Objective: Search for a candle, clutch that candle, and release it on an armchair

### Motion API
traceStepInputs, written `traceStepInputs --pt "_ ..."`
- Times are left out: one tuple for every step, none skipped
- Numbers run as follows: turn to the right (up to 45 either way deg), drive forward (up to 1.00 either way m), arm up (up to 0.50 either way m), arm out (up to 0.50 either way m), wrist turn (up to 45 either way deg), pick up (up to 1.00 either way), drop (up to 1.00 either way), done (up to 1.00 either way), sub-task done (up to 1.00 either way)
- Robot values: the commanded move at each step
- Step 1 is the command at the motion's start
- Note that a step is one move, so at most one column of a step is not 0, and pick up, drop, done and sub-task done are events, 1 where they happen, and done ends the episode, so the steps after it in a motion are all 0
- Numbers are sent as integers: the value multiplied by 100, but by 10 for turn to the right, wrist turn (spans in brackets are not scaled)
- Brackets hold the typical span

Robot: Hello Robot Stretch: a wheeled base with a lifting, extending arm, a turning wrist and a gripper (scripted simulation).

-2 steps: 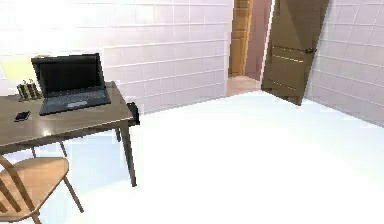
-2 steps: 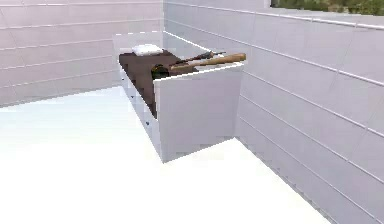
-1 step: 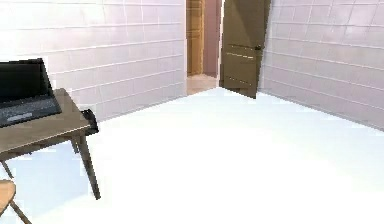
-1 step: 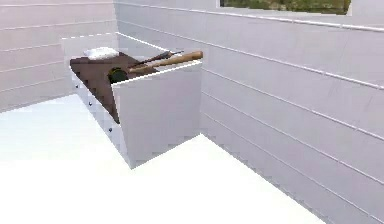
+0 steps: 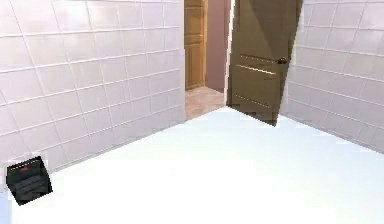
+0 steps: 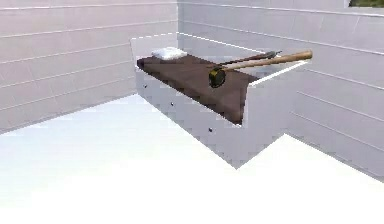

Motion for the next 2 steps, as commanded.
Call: traceStepInputs --pt "30 0 0 0 0 0 0 0 0" --pt "90 0 0 0 0 0 0 0 0"
